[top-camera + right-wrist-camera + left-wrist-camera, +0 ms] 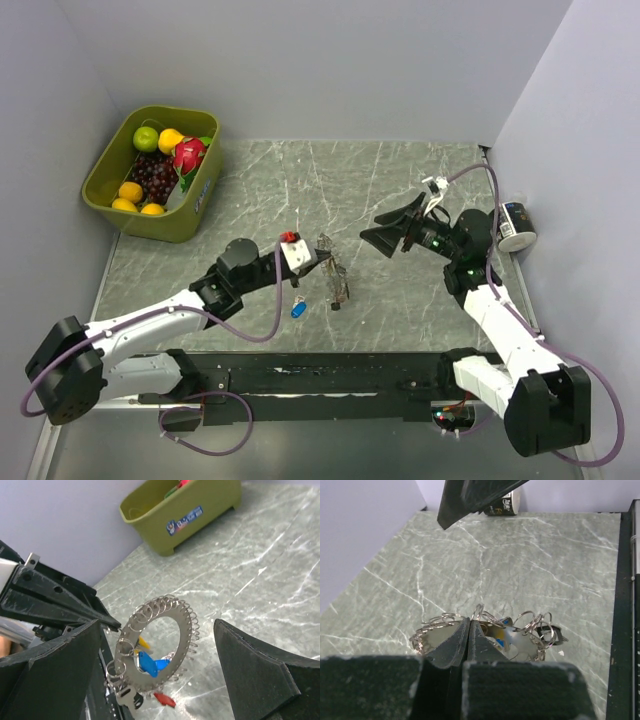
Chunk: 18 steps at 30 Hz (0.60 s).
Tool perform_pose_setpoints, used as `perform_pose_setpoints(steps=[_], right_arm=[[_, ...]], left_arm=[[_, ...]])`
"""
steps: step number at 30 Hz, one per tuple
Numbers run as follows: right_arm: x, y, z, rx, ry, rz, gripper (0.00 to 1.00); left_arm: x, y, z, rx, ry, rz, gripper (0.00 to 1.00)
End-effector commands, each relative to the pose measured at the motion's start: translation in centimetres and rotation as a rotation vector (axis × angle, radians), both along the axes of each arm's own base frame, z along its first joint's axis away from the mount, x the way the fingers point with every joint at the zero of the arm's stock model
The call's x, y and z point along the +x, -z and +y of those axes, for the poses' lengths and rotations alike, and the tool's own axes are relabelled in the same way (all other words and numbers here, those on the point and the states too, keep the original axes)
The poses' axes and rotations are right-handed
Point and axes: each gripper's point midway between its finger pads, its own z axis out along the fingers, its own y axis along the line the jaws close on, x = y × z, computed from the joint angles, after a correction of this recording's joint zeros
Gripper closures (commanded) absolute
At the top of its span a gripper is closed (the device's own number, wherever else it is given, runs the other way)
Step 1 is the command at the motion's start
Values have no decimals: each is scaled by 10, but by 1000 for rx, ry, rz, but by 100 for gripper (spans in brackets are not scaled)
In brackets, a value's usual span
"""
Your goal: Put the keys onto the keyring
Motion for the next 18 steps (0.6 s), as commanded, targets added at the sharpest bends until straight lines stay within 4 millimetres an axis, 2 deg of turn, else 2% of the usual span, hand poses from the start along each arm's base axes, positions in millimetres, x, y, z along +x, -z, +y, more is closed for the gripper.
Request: perform_pose_setpoints(steps=[1,7,10,12,13,16,17,18], right_arm=[[2,-14,2,-12,-20,-16,0],[-4,2,9,-56,-14,13,0],[-4,9,14,-105,-3,7,0],[-12,16,27,-162,-34,7,0],[-11,20,29,-190,-15,5,0],[-22,33,43,-273,-37,1,0],[-24,40,47,-301,-36,10,0],[-23,42,48,-310,-27,15,0]], left_arm=[[8,-22,6,-98,63,29,99],[33,-28,40,-189,-32,134,99],[31,-38,57,-229,-45,111,99],[26,-49,69,-274,-54,98,99],[23,-44,74,-279,-64,103,99],[22,-48,93,-310,-150,82,99],[28,-44,102,-305,-212,93,99],[24,-49,110,-317,-237,72,99]])
